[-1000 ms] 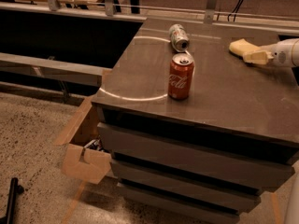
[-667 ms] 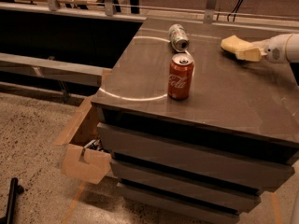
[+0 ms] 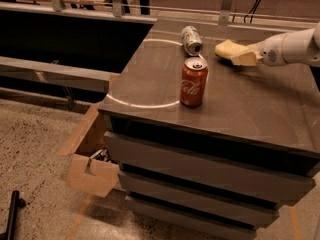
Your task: Move sponge near 7up can
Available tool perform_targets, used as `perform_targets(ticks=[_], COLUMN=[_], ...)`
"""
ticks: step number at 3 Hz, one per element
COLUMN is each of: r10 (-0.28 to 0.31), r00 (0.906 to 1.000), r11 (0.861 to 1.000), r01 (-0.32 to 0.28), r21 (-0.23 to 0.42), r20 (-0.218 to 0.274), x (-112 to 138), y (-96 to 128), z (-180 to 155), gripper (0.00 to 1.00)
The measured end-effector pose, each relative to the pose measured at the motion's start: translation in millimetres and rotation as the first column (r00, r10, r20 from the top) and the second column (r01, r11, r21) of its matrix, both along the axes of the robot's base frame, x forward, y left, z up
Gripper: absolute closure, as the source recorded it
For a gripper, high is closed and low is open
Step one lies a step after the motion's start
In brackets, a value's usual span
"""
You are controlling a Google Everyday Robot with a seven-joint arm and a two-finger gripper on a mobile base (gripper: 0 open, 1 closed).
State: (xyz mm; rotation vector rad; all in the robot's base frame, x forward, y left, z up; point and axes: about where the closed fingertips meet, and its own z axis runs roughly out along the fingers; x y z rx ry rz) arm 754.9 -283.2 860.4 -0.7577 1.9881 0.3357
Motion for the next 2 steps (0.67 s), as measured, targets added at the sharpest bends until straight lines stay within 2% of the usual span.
perform_targets(ticks=[2], r10=[0.069], r00=[0.9974], r11=[0.998], r01=[-0.069], r21=[0.000], r20=[-0.019], x=[-1.6], y=[48.7], z=[-7.7], gripper=[1.00])
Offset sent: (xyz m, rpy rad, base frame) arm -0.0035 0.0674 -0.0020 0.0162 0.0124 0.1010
